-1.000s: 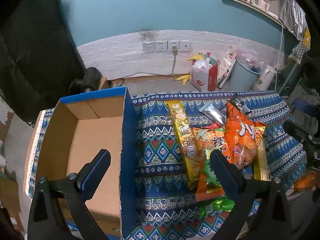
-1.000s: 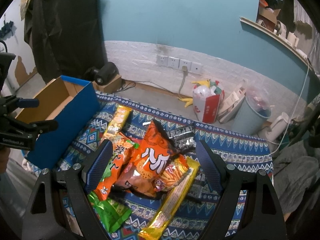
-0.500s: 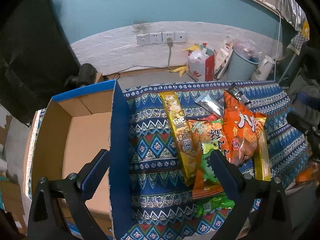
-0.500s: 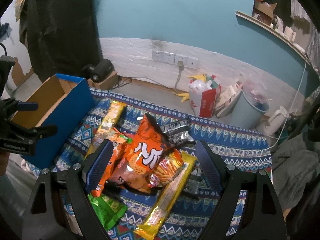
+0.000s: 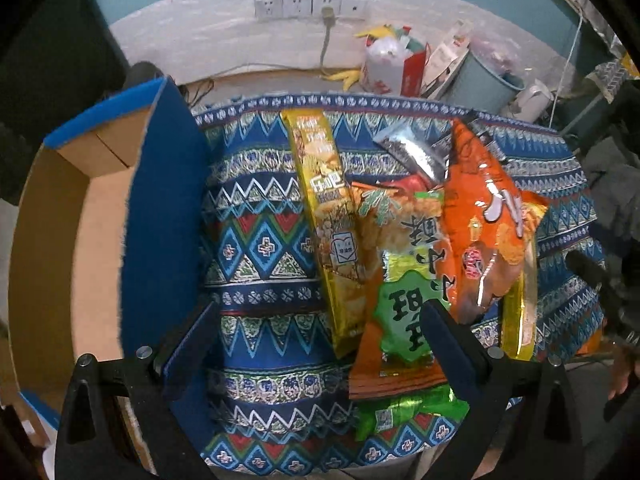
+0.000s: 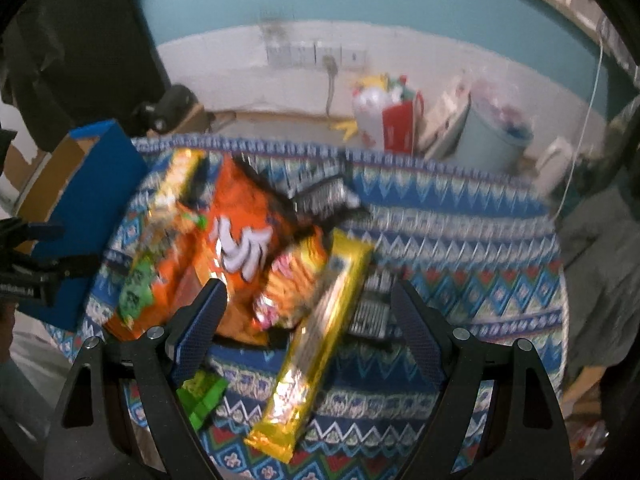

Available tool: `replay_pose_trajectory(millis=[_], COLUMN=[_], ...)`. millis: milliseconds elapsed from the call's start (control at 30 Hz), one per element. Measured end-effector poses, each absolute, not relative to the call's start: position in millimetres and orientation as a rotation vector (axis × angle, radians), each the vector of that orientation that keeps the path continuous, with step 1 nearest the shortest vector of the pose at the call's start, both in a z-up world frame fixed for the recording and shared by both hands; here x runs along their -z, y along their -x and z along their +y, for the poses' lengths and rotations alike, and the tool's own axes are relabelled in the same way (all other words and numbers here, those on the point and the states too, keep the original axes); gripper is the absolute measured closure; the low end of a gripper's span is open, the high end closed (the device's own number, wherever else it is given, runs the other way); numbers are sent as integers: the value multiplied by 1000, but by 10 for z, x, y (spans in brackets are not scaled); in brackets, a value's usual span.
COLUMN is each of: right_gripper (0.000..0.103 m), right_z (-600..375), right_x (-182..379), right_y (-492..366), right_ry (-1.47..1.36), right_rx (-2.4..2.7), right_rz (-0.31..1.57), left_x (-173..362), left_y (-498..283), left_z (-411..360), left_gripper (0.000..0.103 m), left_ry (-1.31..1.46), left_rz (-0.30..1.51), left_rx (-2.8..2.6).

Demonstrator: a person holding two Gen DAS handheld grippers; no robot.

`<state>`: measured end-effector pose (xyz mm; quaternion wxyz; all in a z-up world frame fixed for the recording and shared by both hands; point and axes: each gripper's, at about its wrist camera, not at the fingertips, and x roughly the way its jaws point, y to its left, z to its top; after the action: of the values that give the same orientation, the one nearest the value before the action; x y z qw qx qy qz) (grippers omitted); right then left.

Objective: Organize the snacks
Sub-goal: 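Grasp the green-orange cracker bag with the left tool while the right tool grasps a yellow stick pack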

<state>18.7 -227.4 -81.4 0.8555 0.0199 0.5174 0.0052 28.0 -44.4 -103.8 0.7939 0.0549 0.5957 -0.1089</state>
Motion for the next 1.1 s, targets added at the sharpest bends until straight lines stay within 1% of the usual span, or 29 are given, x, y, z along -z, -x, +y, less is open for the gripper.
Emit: replay_pose_trajectory(millis=[300, 467, 600, 633, 667, 700, 767, 800, 867, 1067, 1100], right_gripper=[20, 21, 37, 40, 46, 55, 67, 69, 71, 71, 71], right_z=[-2303, -2344, -2383, -2392, -2382, -2377, -2373, -2382, -2438, -2667, -2687], right_x=[1422, 1652, 1793, 1828, 1852, 1876, 1901, 1901, 1920, 1825, 1798], right_y=[-151, -181, -199, -201, -196, -192, -187, -180, -153, -88, -83], right_ry=[-8, -32, -56, -72, -81, -82, -71, -63, -66, -98, -98], right_rx=[18, 23, 17, 9, 1, -3, -2, 3, 10, 45, 49], right_rz=[1243, 1287, 1307, 1312, 1317, 1320, 1319, 1312, 1300, 1267, 1260], left_x=[1123, 1174, 1241, 1258, 1272, 1286, 1310, 1330, 1374, 1503, 1516], left_y=[-332, -412, -475, -490, -501, -511, -526, -531, -530, -550, -549], left_z=[-717, -859, -961, -999, -1022, -1061, -1136, -1179, -1242, -1254, -1238], left_gripper=[2, 2, 2, 2, 2, 2, 2, 2, 2, 3, 14], left_ry=[-218, -233, -247, -251, -254, -258, -263, -275, -301, -302, -294], left_rz=[1258, 1261, 1273, 1279, 1282, 1287, 1294, 1299, 1306, 1344, 1346], left_rx=[246, 255, 264, 269, 273, 279, 293, 297, 298, 310, 316])
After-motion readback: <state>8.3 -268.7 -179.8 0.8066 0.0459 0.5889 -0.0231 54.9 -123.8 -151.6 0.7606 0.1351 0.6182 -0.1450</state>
